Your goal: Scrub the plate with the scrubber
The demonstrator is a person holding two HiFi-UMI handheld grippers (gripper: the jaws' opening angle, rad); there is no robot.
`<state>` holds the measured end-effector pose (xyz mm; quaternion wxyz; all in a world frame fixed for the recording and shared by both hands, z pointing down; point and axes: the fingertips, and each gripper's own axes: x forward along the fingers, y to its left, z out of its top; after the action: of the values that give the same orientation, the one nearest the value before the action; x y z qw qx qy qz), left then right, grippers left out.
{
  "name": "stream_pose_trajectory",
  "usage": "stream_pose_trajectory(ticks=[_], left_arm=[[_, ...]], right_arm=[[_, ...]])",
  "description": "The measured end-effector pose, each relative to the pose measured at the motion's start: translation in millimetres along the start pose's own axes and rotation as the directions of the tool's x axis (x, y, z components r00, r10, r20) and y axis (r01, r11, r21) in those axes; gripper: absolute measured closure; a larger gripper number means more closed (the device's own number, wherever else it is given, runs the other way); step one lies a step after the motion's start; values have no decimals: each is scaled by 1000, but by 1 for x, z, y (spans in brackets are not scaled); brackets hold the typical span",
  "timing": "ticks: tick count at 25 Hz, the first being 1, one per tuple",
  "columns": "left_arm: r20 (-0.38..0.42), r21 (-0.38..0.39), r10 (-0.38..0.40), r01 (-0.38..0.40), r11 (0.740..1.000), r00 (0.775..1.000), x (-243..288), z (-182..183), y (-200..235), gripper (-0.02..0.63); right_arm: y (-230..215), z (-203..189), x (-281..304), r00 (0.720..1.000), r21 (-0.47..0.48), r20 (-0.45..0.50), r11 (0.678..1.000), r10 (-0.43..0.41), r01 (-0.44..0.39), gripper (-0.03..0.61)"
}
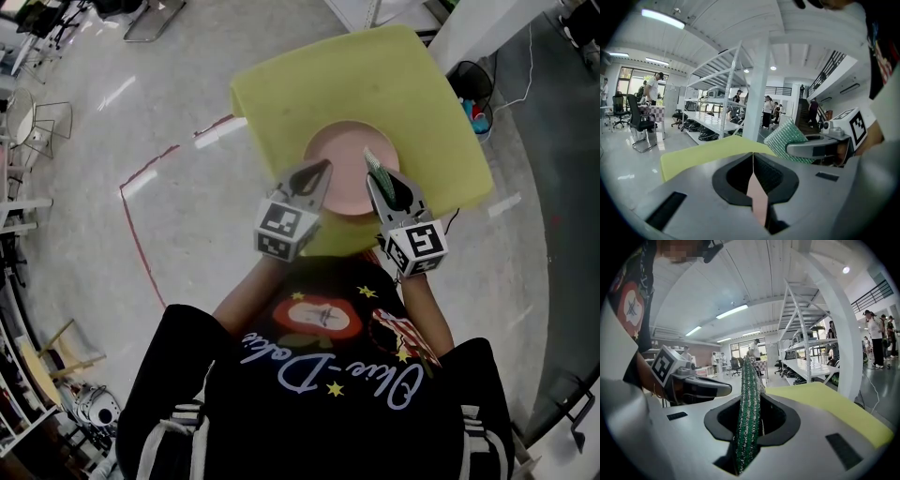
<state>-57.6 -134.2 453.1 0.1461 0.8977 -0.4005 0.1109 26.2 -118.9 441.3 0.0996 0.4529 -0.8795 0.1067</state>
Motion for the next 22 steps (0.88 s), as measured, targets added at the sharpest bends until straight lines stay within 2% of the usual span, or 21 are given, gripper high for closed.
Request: stream_pose_trajectory(ticks=[22], left_arm=[[6, -17, -23, 23, 1000, 1000, -1, 3, -11, 607]], right_arm=[[1, 1, -8, 1000, 11, -3, 1000, -19, 19, 515]])
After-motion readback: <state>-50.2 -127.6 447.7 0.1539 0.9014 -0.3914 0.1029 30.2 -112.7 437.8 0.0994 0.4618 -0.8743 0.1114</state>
